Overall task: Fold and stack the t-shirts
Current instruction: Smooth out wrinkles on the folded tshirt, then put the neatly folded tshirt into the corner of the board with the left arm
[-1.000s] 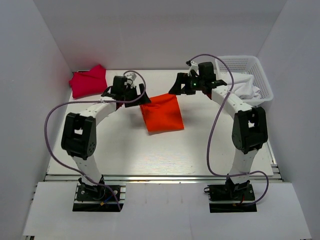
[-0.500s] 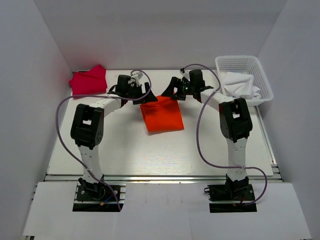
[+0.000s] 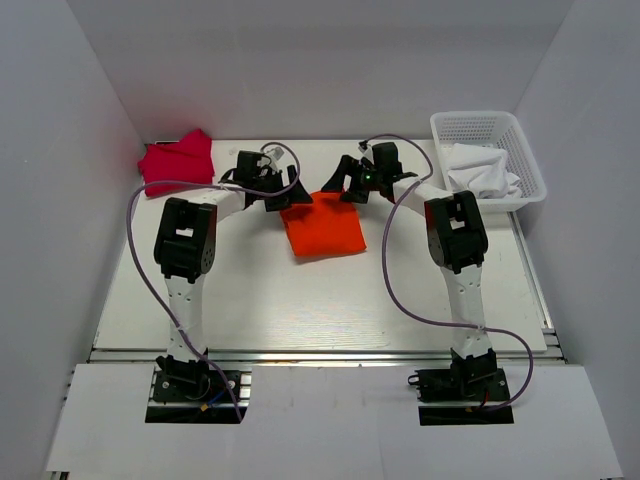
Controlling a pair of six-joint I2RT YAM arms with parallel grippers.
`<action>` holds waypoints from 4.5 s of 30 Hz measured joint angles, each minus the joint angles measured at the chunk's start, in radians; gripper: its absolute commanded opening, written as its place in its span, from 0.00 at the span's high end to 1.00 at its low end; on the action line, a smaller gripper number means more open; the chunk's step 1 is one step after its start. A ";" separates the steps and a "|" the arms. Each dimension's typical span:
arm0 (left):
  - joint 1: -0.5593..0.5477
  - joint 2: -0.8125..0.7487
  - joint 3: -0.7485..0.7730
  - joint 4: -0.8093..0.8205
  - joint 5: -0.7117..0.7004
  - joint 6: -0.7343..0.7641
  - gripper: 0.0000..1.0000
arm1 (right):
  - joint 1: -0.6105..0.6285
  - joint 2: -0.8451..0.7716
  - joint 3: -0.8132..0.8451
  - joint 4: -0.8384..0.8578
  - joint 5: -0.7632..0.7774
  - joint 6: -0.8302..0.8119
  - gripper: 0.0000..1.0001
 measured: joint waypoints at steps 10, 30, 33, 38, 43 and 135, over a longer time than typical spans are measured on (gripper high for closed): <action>-0.003 -0.150 0.075 -0.120 -0.166 0.090 0.00 | 0.000 -0.256 -0.093 -0.066 0.047 -0.137 0.10; -0.062 -0.305 -0.373 -0.042 -0.218 -0.047 0.17 | -0.013 -1.009 -0.845 -0.007 0.330 -0.166 0.10; -0.077 -0.263 -0.362 -0.025 -0.210 -0.059 0.29 | -0.013 -1.048 -0.846 -0.008 0.346 -0.166 0.10; -0.107 -0.197 -0.292 -0.026 -0.222 -0.045 0.53 | -0.013 -1.082 -0.860 -0.006 0.374 -0.167 0.10; -0.119 -0.118 -0.187 -0.064 -0.240 -0.002 0.85 | -0.014 -1.092 -0.877 -0.009 0.391 -0.172 0.10; 0.074 -0.658 -0.301 -0.158 -0.469 0.289 0.00 | -0.018 -1.093 -0.921 -0.050 0.310 -0.228 0.10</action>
